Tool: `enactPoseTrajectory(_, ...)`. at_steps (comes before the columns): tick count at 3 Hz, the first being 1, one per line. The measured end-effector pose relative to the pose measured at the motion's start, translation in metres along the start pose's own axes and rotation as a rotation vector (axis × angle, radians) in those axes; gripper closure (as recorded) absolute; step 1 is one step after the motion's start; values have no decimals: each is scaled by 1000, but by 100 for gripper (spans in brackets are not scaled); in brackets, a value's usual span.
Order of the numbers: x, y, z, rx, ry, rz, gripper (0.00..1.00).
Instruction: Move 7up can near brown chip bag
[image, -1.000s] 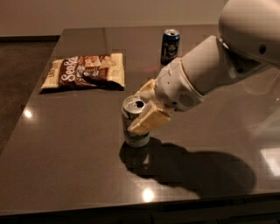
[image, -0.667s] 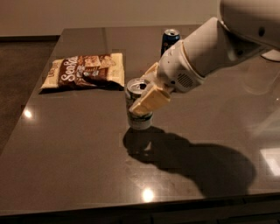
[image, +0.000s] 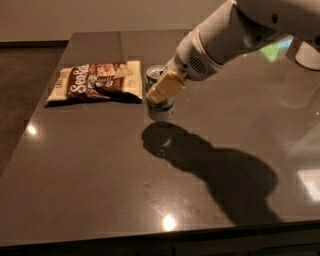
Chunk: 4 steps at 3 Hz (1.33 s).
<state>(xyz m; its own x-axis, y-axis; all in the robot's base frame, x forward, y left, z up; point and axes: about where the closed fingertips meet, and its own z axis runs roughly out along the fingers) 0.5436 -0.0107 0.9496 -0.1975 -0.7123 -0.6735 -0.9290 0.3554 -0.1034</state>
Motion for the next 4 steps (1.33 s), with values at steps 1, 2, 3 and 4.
enactPoseTrajectory(1,-9,-19,11,66,11,57,100)
enactPoseTrajectory(2,-16,-35,23,116,10,95,100)
enactPoseTrajectory(3,-22,-47,35,133,10,119,100)
enactPoseTrajectory(4,-27,-51,48,132,10,128,82)
